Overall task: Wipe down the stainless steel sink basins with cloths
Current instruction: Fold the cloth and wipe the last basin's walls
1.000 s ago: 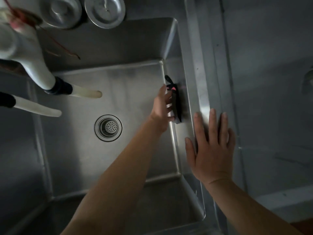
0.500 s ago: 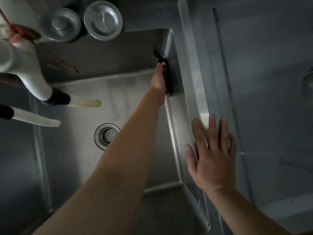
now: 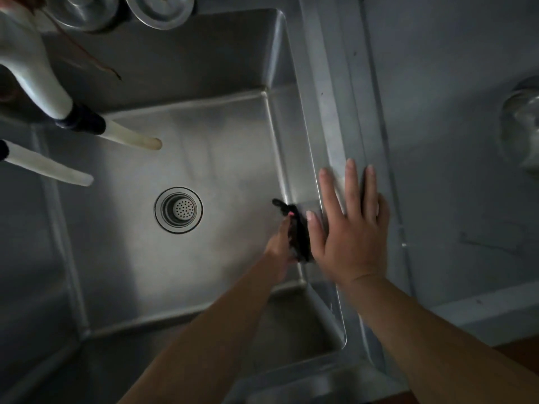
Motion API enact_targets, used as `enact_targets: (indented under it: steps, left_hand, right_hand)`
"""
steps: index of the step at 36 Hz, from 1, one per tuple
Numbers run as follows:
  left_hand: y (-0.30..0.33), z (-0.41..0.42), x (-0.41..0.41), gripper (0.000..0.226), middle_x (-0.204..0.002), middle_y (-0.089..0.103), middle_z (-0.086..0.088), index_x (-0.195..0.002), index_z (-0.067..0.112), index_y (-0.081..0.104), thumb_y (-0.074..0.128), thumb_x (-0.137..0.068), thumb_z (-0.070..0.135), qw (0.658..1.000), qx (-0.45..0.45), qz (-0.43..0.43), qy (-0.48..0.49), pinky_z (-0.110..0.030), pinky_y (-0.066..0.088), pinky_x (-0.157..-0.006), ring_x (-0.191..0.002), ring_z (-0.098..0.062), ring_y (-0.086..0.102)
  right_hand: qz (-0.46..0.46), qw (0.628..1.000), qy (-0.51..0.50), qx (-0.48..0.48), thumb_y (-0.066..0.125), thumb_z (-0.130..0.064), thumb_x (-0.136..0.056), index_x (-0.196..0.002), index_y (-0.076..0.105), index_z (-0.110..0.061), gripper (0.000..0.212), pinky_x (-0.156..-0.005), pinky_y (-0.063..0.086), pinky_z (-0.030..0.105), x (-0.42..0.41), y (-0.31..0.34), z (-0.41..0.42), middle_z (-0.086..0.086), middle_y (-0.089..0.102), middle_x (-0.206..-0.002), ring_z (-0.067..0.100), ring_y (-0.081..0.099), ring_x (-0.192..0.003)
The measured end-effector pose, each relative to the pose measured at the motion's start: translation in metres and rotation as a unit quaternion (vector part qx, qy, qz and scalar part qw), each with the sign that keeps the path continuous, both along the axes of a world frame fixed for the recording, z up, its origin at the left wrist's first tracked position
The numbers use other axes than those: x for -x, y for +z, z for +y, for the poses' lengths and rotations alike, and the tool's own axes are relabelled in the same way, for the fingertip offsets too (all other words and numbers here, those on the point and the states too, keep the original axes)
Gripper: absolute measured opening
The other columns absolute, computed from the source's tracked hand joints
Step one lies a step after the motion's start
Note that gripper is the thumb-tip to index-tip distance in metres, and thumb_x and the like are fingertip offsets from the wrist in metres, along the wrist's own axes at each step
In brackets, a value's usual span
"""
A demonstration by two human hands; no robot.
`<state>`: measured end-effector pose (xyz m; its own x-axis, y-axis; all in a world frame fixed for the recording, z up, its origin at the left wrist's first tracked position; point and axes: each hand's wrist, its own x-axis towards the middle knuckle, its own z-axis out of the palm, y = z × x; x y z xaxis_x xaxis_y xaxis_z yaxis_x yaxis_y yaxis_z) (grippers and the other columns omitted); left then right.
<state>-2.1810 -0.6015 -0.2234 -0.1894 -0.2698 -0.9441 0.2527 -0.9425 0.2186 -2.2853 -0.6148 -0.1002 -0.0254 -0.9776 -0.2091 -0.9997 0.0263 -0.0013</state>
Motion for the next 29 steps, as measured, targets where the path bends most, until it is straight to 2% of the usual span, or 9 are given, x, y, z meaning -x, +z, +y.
enact_targets:
  steps: [4,8,10,12,14,18,21,25,29]
  left_hand:
    - [0.024,0.015,0.005,0.041,-0.086,0.073,0.006,-0.098,0.022,0.069,0.043,-0.099,0.055,1.0,0.001,0.024,0.004,-0.027,0.049,-0.063,-0.071,-0.011,0.068]
    - [0.045,-0.011,-0.002,0.045,-0.116,0.071,0.009,-0.118,0.027,0.068,0.043,-0.095,0.057,0.998,0.061,0.026,0.017,-0.027,0.049,-0.068,-0.111,-0.016,0.064]
    - [0.056,-0.032,-0.006,0.052,-0.124,0.068,0.015,-0.125,0.03,0.064,0.042,-0.089,0.06,0.993,0.112,0.035,0.026,-0.033,0.05,-0.082,-0.126,-0.013,0.057]
    - [0.07,-0.063,-0.009,0.054,-0.134,0.063,0.016,-0.134,0.031,0.059,0.033,-0.096,0.059,0.984,0.173,0.029,0.034,-0.041,0.043,-0.101,-0.131,-0.009,0.052]
    - [0.088,-0.097,-0.01,0.053,-0.14,0.058,0.016,-0.141,0.034,0.054,0.026,-0.102,0.056,0.972,0.231,0.016,0.044,-0.044,0.04,-0.105,-0.134,-0.008,0.048]
    - [0.118,-0.15,-0.007,0.035,-0.1,0.068,0.033,-0.118,0.044,0.06,0.03,-0.103,0.055,0.941,0.334,-0.043,0.028,-0.039,0.044,-0.098,-0.097,0.013,0.062]
    - [0.126,-0.171,-0.007,0.054,-0.133,0.062,0.018,-0.14,0.033,0.053,0.036,-0.098,0.062,0.929,0.36,-0.086,0.014,-0.044,0.038,-0.113,-0.126,-0.001,0.054]
    - [0.126,-0.185,-0.005,0.05,-0.152,0.047,0.012,-0.145,0.033,0.05,0.036,-0.101,0.054,0.862,0.455,-0.219,-0.048,-0.036,0.026,-0.122,-0.144,-0.007,0.035]
    - [0.125,-0.184,-0.001,0.041,-0.158,0.037,0.002,-0.142,0.03,0.055,0.037,-0.106,0.04,0.778,0.525,-0.315,-0.138,-0.015,0.021,-0.111,-0.148,-0.01,0.027]
  right_hand:
    - [0.002,1.0,0.0,0.0,0.03,-0.05,-0.1,-0.157,0.022,-0.024,0.063,-0.112,0.027,0.058,0.001,0.001,0.003,0.013,0.012,-0.166,0.04,0.009,-0.152]
    - [-0.006,1.0,-0.001,0.003,0.032,-0.049,-0.1,-0.157,0.023,-0.025,0.062,-0.111,0.028,0.058,0.001,-0.001,0.002,0.013,0.014,-0.165,0.04,0.01,-0.151]
    - [-0.008,1.0,-0.002,0.002,0.032,-0.048,-0.1,-0.157,0.023,-0.024,0.062,-0.11,0.029,0.058,0.002,-0.001,0.001,0.013,0.015,-0.165,0.041,0.012,-0.151]
    - [-0.008,1.0,-0.001,-0.004,0.03,-0.049,-0.1,-0.157,0.02,-0.024,0.063,-0.11,0.029,0.057,0.003,-0.001,0.002,0.013,0.014,-0.165,0.04,0.011,-0.151]
    - [-0.006,1.0,-0.002,-0.017,0.025,-0.051,-0.1,-0.158,0.017,-0.023,0.064,-0.112,0.028,0.058,0.003,0.001,0.001,0.013,0.011,-0.166,0.04,0.008,-0.152]
    - [-0.001,0.999,-0.002,-0.035,0.017,-0.052,-0.1,-0.159,0.01,-0.024,0.065,-0.114,0.026,0.059,0.003,0.004,0.0,0.013,0.004,-0.166,0.04,0.004,-0.152]
    - [-0.002,0.999,-0.003,-0.044,0.018,-0.052,-0.1,-0.159,0.007,-0.024,0.066,-0.114,0.025,0.059,0.003,0.004,0.0,0.013,0.002,-0.166,0.04,0.001,-0.152]
    - [0.0,0.999,-0.001,-0.04,0.02,-0.053,-0.1,-0.158,0.012,-0.024,0.065,-0.113,0.026,0.058,0.002,0.004,-0.002,0.013,0.006,-0.166,0.04,0.004,-0.152]
    - [0.0,0.999,0.0,-0.038,0.02,-0.053,-0.099,-0.158,0.015,-0.024,0.065,-0.111,0.028,0.058,0.002,0.003,-0.002,0.014,0.009,-0.166,0.041,0.007,-0.151]
